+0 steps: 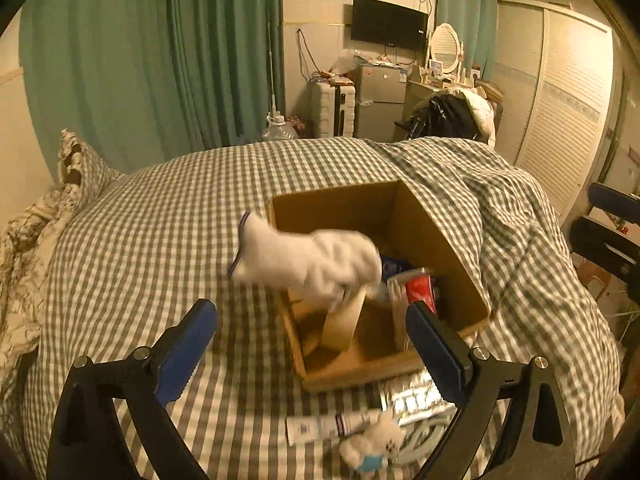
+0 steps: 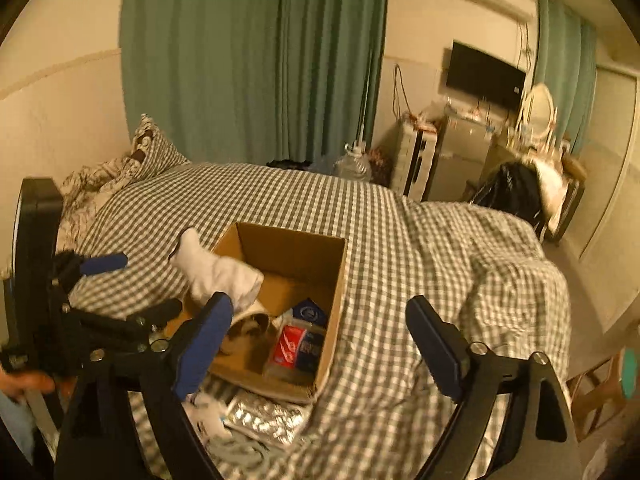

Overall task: Organize objects
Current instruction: 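Move both tools over the box and release the bottle and glove inside, then grasp the white bunny figurine with the left tool while the right tool grasps the foil blister pack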

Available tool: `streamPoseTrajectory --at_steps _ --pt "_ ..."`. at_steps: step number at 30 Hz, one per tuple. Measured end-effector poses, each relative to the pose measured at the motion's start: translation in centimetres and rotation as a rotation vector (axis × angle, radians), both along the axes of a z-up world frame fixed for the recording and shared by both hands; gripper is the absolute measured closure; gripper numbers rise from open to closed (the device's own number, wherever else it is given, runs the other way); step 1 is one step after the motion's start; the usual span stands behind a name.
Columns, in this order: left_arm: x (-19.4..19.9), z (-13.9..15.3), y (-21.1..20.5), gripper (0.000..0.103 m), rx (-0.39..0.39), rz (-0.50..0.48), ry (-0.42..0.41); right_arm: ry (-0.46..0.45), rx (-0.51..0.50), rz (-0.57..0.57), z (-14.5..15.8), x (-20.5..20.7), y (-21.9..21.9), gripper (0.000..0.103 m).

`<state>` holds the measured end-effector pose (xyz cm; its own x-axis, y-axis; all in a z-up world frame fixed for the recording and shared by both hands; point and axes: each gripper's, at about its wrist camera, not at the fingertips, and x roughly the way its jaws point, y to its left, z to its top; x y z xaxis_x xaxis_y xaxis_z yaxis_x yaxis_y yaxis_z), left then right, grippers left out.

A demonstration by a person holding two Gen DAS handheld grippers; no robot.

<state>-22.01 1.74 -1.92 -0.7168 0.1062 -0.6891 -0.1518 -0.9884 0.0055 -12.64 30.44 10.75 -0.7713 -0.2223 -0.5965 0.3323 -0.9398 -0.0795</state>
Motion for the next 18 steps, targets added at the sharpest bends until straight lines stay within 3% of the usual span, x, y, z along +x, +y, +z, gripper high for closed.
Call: streamPoseTrajectory --at_steps 4,7,14,18 --pt "2.9 -1.6 -0.3 0.005 0.020 0.011 0.005 0.021 0.001 0.012 -1.4 3.5 0.5 0.011" --pt "4.7 -3.4 -0.2 0.005 0.015 0.019 0.013 0.013 -0.006 -0.012 -4.2 5.1 0.9 0.010" --pt "6.7 -9.5 1.9 0.005 0.034 0.000 -0.056 -0.101 -0.029 -0.087 -12.7 5.0 1.7 0.010" --pt "6.4 -12.8 3.3 0.005 -0.015 -0.023 -0.108 -0.157 -0.032 -0.100 -15.5 4.6 2.0 0.010"
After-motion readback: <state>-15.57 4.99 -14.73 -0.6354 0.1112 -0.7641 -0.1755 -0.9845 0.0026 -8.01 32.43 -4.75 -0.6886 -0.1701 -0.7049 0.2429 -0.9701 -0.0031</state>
